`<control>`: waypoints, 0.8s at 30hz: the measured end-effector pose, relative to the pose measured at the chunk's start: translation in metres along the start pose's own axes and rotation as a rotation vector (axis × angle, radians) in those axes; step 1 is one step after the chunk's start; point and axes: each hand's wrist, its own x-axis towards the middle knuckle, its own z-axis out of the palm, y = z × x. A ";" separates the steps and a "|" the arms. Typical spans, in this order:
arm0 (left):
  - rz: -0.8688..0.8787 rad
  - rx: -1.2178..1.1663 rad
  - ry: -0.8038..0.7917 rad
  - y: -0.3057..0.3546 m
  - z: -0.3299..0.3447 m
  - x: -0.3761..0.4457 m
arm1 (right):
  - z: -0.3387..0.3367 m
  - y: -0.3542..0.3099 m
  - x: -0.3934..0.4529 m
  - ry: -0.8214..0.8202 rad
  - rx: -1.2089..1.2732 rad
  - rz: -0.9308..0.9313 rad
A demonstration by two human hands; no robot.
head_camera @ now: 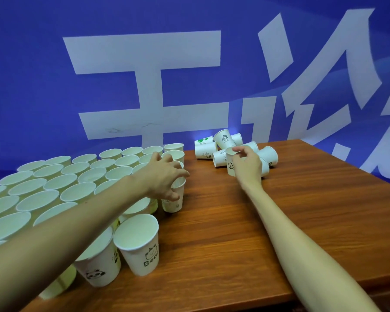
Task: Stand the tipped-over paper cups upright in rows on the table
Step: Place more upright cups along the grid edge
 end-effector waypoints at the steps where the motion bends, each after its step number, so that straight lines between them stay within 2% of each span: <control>1: -0.001 -0.006 0.003 0.000 0.000 0.000 | -0.005 0.000 0.001 0.053 -0.021 -0.013; 5: -0.017 -0.025 -0.015 -0.001 0.000 -0.001 | -0.021 0.007 0.006 0.162 -0.126 -0.020; 17: -0.052 -0.106 -0.039 -0.005 0.000 -0.004 | -0.032 0.015 0.006 0.068 -0.201 0.219; 24: -0.074 -0.152 0.007 -0.004 -0.012 -0.015 | -0.038 0.010 0.004 0.073 -0.165 0.210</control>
